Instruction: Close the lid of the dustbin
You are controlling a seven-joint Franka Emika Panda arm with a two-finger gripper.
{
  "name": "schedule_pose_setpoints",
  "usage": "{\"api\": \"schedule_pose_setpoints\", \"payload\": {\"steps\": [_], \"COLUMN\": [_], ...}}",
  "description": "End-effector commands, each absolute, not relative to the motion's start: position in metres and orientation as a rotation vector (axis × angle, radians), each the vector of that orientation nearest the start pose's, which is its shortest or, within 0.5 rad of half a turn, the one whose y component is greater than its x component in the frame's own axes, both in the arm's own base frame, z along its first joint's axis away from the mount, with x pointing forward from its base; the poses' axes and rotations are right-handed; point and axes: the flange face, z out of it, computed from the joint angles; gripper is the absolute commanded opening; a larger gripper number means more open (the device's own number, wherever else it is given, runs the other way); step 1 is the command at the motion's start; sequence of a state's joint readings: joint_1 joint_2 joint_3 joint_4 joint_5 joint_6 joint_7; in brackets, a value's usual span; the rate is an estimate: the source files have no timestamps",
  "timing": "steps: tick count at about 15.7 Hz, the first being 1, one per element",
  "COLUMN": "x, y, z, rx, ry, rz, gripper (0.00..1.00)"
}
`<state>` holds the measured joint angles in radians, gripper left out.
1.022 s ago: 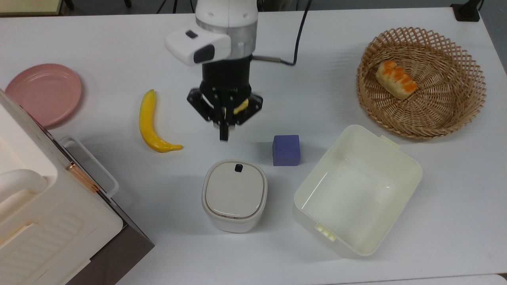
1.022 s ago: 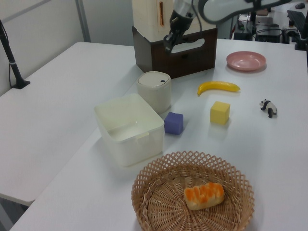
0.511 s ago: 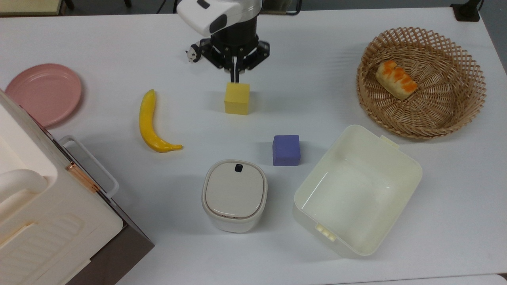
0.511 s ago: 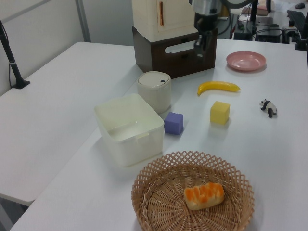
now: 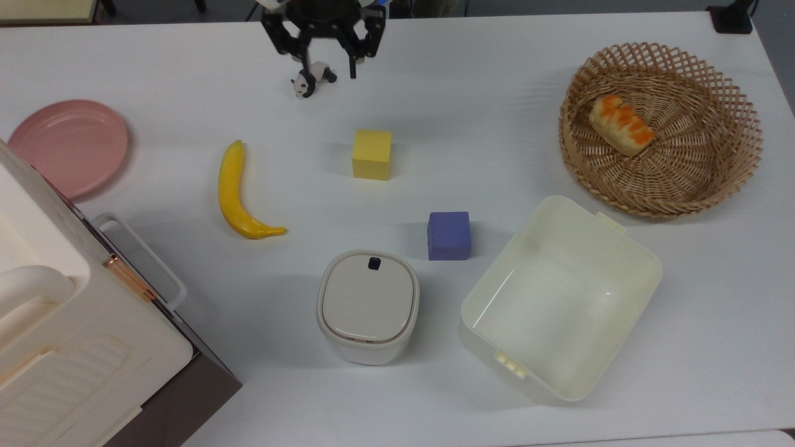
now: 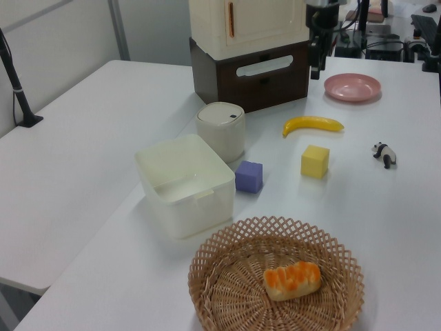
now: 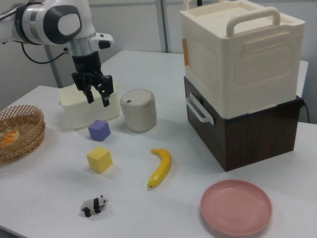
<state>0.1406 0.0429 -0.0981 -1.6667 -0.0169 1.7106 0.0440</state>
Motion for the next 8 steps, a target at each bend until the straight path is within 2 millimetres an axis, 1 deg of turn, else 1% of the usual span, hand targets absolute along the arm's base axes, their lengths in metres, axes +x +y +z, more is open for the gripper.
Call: {"api": "schedule_pose_setpoints", "payload": {"steps": [1, 6, 8], "x": [0.5621, 0.5588, 0.5561], "y": [0.0238, 0.0231, 0.0279], "z": [0.5690, 0.5727, 0.5702], "rx": [-3.174, -3.186, -3.205], "ry": [-0.031, -0.024, -0.044], "rz": [0.015, 0.016, 0.051], "gripper": [1.00, 1.00, 1.00]}}
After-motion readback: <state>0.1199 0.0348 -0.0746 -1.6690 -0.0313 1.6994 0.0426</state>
